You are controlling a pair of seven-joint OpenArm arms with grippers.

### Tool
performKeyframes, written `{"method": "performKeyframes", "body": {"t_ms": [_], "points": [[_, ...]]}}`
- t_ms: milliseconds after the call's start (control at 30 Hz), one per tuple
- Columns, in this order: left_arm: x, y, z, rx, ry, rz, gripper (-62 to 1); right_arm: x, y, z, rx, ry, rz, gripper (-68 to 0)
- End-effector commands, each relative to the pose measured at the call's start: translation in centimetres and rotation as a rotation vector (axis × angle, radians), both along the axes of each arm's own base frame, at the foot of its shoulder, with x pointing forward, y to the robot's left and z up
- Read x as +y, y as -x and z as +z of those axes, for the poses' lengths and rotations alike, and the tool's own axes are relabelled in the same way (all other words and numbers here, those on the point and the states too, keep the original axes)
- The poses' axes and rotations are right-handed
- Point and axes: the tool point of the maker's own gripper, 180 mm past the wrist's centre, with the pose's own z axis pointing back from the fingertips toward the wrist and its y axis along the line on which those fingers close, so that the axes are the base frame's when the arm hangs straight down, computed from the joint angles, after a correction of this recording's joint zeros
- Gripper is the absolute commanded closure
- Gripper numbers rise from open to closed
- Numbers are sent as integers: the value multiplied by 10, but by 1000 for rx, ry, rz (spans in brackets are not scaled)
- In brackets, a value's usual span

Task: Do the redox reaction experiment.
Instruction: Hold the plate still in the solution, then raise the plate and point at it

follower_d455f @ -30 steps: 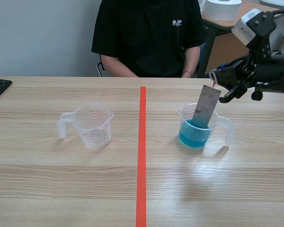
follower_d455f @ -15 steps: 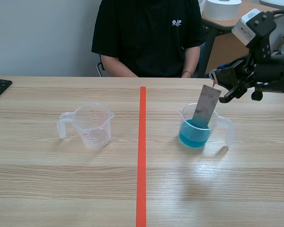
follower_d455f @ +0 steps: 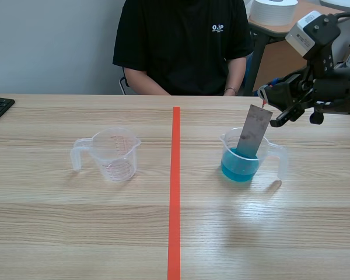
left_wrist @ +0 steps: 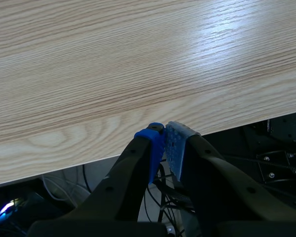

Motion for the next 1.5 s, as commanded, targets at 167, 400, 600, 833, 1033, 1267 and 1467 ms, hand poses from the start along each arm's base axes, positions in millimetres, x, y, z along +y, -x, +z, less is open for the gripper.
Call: {"method": "performKeyframes", "body": {"t_ms": [167,400,600,833,1033,1267,1467], "points": [[-2,-1,3,-11,10,-7,-49,-2,-1,3,-5,20,11,-17],[-2,-1,3,-12,10,-7,-49,2,0,10,-18,26,19,-17],[-2,-1,3,-12,10,-7,-49,11,4,23,-15,20,37,-17],[-1,0,2,-6,9,-5,-49,21,18,39,-21,20,81,-17],[-2,1,2,-6,11,-7,-49,28,33,52,-24,46,125,-17],[-2,1,2,-6,12,-7,-49,26,44,83,-77,31,139,-17],[-2,1,2,-6,12,-7,-49,24,50,107,-117,21,133,-17]]}}
